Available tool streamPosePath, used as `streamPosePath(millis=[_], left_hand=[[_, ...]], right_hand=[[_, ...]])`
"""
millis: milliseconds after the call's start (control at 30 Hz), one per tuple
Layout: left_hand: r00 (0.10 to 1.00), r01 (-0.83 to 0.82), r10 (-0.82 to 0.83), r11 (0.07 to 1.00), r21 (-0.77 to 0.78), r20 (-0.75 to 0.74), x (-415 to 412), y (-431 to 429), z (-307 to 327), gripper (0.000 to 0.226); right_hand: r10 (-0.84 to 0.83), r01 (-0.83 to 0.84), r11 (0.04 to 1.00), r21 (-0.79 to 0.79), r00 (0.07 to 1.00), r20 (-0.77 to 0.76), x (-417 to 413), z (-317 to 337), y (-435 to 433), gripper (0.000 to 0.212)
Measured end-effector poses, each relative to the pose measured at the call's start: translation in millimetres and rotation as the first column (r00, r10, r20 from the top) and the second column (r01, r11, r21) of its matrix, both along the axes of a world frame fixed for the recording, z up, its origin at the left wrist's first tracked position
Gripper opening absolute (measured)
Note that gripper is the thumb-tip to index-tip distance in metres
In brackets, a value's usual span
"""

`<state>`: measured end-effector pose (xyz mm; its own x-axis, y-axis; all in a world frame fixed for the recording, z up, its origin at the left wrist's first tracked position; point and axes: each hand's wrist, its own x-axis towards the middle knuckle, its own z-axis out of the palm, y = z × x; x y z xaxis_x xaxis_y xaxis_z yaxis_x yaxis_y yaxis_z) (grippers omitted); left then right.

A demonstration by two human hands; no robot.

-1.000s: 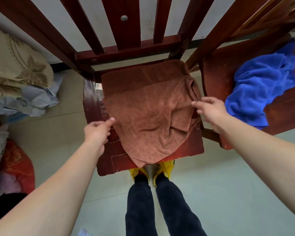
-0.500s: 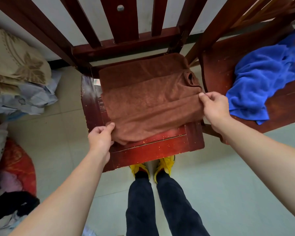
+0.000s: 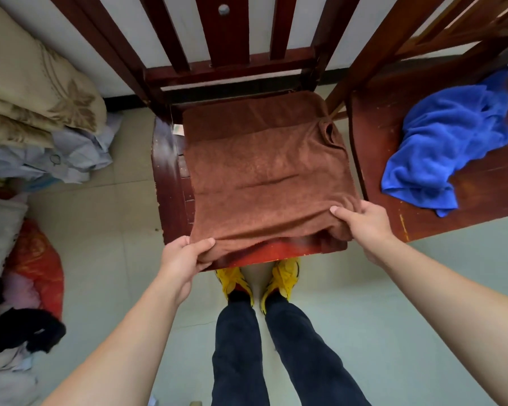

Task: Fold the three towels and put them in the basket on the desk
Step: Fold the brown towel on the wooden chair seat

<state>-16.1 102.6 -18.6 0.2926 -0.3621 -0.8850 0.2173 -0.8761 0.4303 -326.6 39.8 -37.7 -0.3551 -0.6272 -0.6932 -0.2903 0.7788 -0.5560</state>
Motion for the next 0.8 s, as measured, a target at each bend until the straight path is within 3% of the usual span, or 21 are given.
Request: streamPosePath(millis=[167, 400, 567, 800], left_hand=[[0.991, -0.125, 0.127, 0.991, -0.044, 0.041, -1.5, 27.8, 49.4, 0.027], [0.978, -0.187, 0.194, 0.978, -0.094, 0.075, -8.8, 83.3, 106.2, 0.020], [0.977, -0.188, 0.201, 0.969, -0.161, 0.066, -14.8, 145.9, 128.1, 0.014], [0.982, -0.162, 0.175, 0.975, -0.151, 0.077, -21.3, 224.0, 150.8, 0.012]], right_hand=[[0.024, -0.027, 0.998, -0.061, 0.998, -0.054, -2.7, 48.6, 19.4, 0.019], [-0.020, 0.013, 0.996, -0.093, 0.997, -0.073, -12.1, 107.6, 71.7, 0.040], [-0.058, 0.051, 0.990, -0.132, 0.997, -0.049, -14.6, 126.9, 139.5, 0.030], [-0.128, 0.129, 0.990, -0.056, 0.992, 0.016, -17.7, 152.9, 218.7, 0.027]])
